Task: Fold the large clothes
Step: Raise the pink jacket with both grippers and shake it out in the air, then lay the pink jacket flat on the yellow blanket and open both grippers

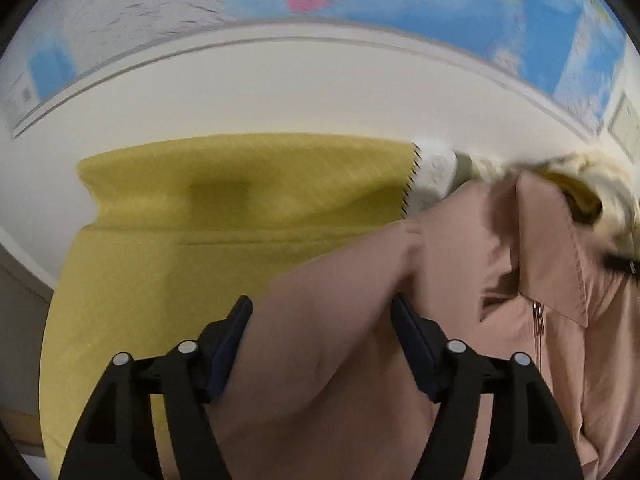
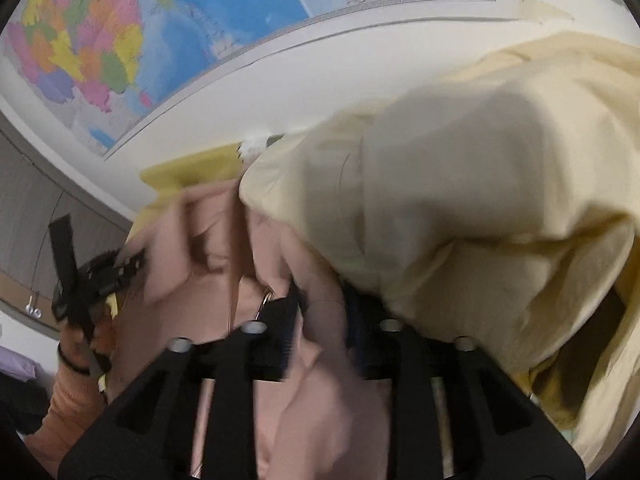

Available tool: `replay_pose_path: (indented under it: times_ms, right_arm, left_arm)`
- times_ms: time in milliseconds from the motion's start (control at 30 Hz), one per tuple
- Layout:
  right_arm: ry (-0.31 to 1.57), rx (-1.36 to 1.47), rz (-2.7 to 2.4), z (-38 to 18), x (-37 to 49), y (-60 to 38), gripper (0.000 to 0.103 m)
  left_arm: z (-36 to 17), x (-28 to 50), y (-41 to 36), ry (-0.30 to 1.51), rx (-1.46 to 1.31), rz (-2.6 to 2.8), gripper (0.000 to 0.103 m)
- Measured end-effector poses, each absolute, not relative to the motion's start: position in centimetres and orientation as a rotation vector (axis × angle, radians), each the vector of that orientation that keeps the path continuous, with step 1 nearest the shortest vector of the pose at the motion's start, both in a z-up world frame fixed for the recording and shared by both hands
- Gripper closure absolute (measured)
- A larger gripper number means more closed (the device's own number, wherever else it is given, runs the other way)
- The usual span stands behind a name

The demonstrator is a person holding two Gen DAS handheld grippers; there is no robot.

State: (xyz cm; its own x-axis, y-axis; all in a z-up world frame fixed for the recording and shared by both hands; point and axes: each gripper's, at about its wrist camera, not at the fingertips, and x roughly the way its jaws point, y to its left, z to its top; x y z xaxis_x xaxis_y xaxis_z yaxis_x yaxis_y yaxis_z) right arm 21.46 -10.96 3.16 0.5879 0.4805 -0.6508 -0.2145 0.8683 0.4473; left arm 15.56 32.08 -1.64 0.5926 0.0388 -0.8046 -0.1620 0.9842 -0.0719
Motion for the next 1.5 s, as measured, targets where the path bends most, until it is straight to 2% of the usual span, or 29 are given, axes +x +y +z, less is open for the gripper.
replay_pose_path:
  times_ms: [33,100,167,267,467,533,567,633,767,867,1033,1100,1167,1233,1267,1300,1367,1400,1500]
  right_arm:
    - [0.836,0.341,0.419,3.5,20.5,-11.3,0.053]
    - [0.782,0.320,0.405,4.4,17.4,-12.4,0.021]
    - [0.701,0.251,0.358,5.3,12.4,-13.3,0.005]
    - [0.693,0.230,0.411,4.0,6.2,-13.7,0.006]
    - [0.885,0.231,0.420,-4.2,-2.4,-12.5,0.007]
    - [0.939,0.264,0.412,-6.3,-2.8,-12.3,0.060]
    - [0.945,0.318,0.438,-6.5,-2.6,-12.8,0.101]
    - [0.897,0.359,0.366,-4.9,-2.7,-14.8,0.102]
    - [0.701,0.388,0.162,1.9,-3.9,-22.1,0.102]
    - [0.690,0.400,0.039,2.8,-3.0,-25.5,0.101]
    - [0.879,0.353,-0.104,-2.5,0.9,-25.1,0.082]
    - [0.877,0.376,-0.090,-3.5,0.5,-24.6,0.060]
    - [0.833,0.407,-0.070,-3.2,-0.2,-24.1,0.050]
    - [0.796,0.405,-0.058,-2.6,-1.0,-23.5,0.046]
    - [0.774,0.407,-0.048,-2.1,-1.5,-23.2,0.041]
    - [0.758,0.412,-0.038,-1.9,-1.9,-23.0,0.039]
    - [0.738,0.427,-0.016,-2.0,-2.2,-23.5,0.039]
    - [0.732,0.429,-0.004,-2.2,-2.3,-23.2,0.039]
    - [0.721,0.422,0.030,-2.3,-2.3,-22.9,0.039]
  left_arm:
    - [-1.2,14.8,32.9,0.904,-0.164,0.099,0.029]
    - [-0.2,13.4,33.9,0.868,-0.168,0.056,0.026]
    - [0.8,11.0,34.1,0.832,-0.105,0.031,0.020]
    - [0.9,7.5,34.7,0.798,-0.050,0.010,0.017]
    - [-0.7,3.2,37.5,0.836,-0.059,0.008,0.017]
    - [-1.4,2.7,37.9,0.844,-0.073,0.009,0.017]
    - [-1.8,2.5,38.1,0.847,-0.085,0.005,0.017]
    - [-1.9,2.2,38.1,0.842,-0.098,-0.005,0.017]
    - [-1.4,1.0,37.9,0.812,-0.086,-0.019,0.017]
    - [-1.4,-0.1,38.5,0.800,-0.081,-0.008,0.017]
    - [-4.1,-1.9,39.2,0.858,-0.085,-0.015,0.017]
    - [-4.5,-2.9,38.8,0.864,-0.077,-0.062,0.017]
    - [-5.0,-4.2,38.0,0.863,-0.065,-0.149,0.017]
    - [-5.7,-5.1,36.6,0.880,0.011,-0.174,0.018]
    - [-6.0,-5.4,36.0,0.888,0.047,-0.173,0.025]
    - [-6.5,-5.6,35.3,0.897,0.085,-0.164,0.045]
    - [-7.1,-5.8,34.9,0.918,0.069,-0.167,0.080]
    - [-6.6,-6.0,35.2,0.905,0.059,-0.157,0.093]
    - [-3.3,-6.5,36.5,0.843,0.025,-0.097,0.100]
